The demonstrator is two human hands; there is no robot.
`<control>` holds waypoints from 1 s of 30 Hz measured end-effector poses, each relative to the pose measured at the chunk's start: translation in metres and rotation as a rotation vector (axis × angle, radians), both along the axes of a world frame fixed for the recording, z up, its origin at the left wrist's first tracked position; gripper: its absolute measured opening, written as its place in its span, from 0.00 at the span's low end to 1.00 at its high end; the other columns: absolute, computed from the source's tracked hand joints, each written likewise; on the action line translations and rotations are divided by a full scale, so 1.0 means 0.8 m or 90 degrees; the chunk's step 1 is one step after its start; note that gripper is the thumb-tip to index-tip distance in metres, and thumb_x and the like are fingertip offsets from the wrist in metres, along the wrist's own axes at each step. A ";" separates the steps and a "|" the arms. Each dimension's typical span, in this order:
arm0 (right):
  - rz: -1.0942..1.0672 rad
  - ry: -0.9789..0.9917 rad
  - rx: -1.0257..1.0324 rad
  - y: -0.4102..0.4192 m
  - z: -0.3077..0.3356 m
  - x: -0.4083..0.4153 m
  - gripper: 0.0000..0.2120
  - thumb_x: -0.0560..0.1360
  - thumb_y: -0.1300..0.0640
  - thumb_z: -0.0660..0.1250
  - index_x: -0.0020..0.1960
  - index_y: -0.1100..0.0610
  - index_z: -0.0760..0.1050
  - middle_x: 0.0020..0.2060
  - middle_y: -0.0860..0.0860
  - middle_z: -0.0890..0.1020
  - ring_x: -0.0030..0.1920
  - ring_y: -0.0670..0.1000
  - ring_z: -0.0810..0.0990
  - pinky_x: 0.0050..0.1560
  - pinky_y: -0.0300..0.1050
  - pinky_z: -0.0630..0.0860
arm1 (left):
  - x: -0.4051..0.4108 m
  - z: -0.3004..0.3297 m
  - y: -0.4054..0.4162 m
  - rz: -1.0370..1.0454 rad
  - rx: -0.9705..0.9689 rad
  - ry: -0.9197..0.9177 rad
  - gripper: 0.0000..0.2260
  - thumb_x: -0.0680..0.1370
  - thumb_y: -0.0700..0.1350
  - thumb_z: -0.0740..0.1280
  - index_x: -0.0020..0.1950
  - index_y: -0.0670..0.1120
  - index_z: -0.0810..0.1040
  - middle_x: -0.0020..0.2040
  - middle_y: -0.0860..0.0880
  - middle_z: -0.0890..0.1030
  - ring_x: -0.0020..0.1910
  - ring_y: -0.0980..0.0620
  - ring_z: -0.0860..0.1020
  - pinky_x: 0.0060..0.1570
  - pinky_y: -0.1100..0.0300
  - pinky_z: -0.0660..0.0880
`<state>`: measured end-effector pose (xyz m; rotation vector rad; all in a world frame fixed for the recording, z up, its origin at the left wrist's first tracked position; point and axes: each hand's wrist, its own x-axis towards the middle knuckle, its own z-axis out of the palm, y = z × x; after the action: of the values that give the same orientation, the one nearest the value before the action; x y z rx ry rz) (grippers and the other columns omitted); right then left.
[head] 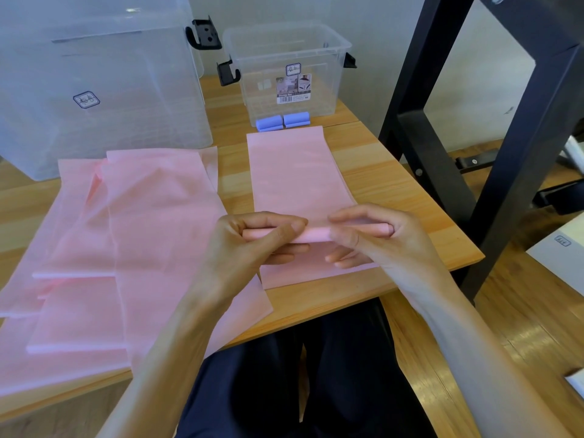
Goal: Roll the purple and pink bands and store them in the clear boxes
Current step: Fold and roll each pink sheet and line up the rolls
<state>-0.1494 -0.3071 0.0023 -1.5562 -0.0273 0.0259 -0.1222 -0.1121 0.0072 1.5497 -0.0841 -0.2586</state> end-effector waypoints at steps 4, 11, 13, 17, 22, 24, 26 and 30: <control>0.000 -0.033 0.006 0.000 -0.001 0.001 0.10 0.70 0.63 0.74 0.50 0.63 0.82 0.38 0.58 0.86 0.37 0.57 0.86 0.37 0.42 0.83 | 0.000 -0.001 0.001 -0.006 -0.006 -0.005 0.11 0.69 0.48 0.73 0.49 0.46 0.86 0.44 0.45 0.87 0.45 0.48 0.86 0.44 0.62 0.81; -0.020 -0.022 0.011 0.000 -0.002 0.001 0.10 0.69 0.59 0.74 0.49 0.62 0.83 0.37 0.58 0.86 0.36 0.56 0.86 0.37 0.44 0.83 | 0.000 -0.001 -0.001 0.005 -0.019 -0.013 0.09 0.68 0.45 0.74 0.46 0.45 0.86 0.41 0.44 0.87 0.42 0.48 0.86 0.42 0.62 0.81; -0.014 -0.025 0.018 0.000 -0.003 0.001 0.11 0.69 0.63 0.74 0.51 0.62 0.83 0.39 0.58 0.86 0.38 0.56 0.87 0.38 0.43 0.83 | 0.000 -0.001 -0.002 0.006 -0.010 -0.006 0.09 0.69 0.46 0.73 0.47 0.44 0.86 0.41 0.44 0.87 0.41 0.49 0.86 0.40 0.63 0.81; -0.036 -0.037 0.016 0.000 -0.003 0.000 0.09 0.68 0.60 0.74 0.48 0.60 0.84 0.38 0.57 0.86 0.36 0.55 0.86 0.37 0.43 0.83 | 0.000 0.000 0.001 -0.030 -0.019 -0.001 0.10 0.69 0.45 0.73 0.48 0.45 0.86 0.44 0.45 0.87 0.45 0.49 0.86 0.43 0.63 0.81; -0.038 -0.022 0.018 0.000 -0.002 0.000 0.09 0.70 0.58 0.73 0.48 0.60 0.84 0.36 0.58 0.86 0.35 0.56 0.86 0.35 0.42 0.83 | 0.000 -0.001 -0.001 -0.019 -0.014 -0.007 0.10 0.68 0.45 0.73 0.48 0.45 0.86 0.41 0.43 0.86 0.43 0.48 0.86 0.42 0.62 0.81; -0.017 -0.022 0.021 -0.001 -0.003 -0.001 0.11 0.70 0.62 0.74 0.52 0.62 0.83 0.38 0.58 0.86 0.38 0.57 0.87 0.38 0.42 0.83 | 0.000 -0.001 -0.001 -0.003 -0.007 -0.006 0.10 0.69 0.47 0.72 0.48 0.45 0.86 0.41 0.44 0.87 0.42 0.49 0.86 0.41 0.63 0.81; -0.013 -0.028 0.018 -0.002 -0.003 0.000 0.10 0.70 0.65 0.74 0.52 0.63 0.83 0.39 0.58 0.86 0.38 0.57 0.87 0.38 0.43 0.83 | 0.001 -0.001 0.000 -0.006 -0.007 -0.003 0.11 0.70 0.48 0.72 0.49 0.45 0.86 0.42 0.44 0.87 0.42 0.49 0.86 0.41 0.62 0.81; -0.030 -0.018 0.020 -0.001 -0.003 -0.001 0.09 0.69 0.60 0.74 0.48 0.62 0.84 0.38 0.58 0.86 0.35 0.57 0.86 0.35 0.43 0.83 | 0.000 -0.001 0.000 -0.014 -0.024 -0.012 0.08 0.67 0.46 0.74 0.45 0.48 0.87 0.45 0.46 0.87 0.46 0.48 0.86 0.44 0.62 0.81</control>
<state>-0.1500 -0.3080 0.0001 -1.5259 -0.0134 -0.0346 -0.1219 -0.1117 0.0063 1.5146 -0.1200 -0.2594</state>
